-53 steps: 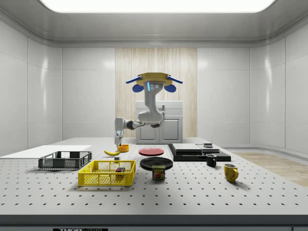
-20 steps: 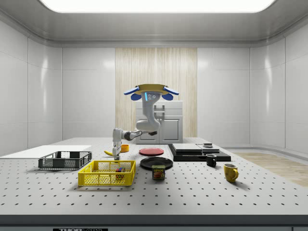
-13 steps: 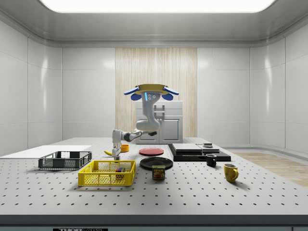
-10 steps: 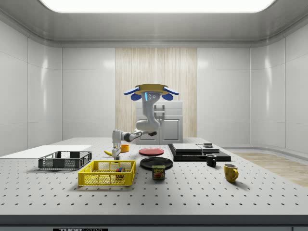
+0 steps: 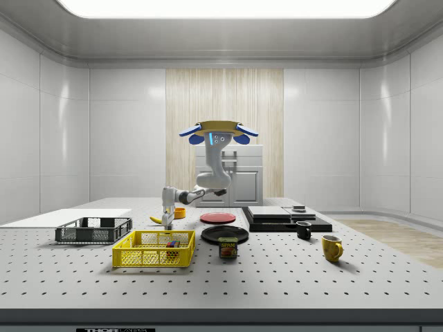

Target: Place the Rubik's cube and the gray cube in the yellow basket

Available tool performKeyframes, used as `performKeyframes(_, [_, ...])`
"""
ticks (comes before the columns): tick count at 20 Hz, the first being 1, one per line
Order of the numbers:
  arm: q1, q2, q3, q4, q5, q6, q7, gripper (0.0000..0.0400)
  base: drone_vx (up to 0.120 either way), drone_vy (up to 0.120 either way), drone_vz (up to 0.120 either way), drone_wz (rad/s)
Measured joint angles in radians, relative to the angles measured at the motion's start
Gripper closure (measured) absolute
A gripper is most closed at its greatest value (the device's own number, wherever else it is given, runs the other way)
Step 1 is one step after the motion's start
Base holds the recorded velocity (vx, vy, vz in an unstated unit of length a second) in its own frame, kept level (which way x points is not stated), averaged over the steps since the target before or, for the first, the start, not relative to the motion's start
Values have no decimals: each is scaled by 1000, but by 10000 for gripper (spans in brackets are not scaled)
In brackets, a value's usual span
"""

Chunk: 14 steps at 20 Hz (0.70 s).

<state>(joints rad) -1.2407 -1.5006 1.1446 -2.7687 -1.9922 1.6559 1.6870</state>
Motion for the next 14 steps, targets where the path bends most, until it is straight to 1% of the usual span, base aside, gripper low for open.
performKeyframes(3, [1, 2, 0, 0, -1, -2, -1, 73, 0, 0, 0, 0])
performKeyframes(5, [1, 3, -1, 0, -2, -3, -1, 103, 0, 0, 0, 0])
performKeyframes(9, [2, 5, -1, 0, -3, -5, -2, 133, 0, 0, 0, 0])
performKeyframes(14, [4, 8, -1, 0, -4, -7, -3, 145, 0, 0, 0, 0])
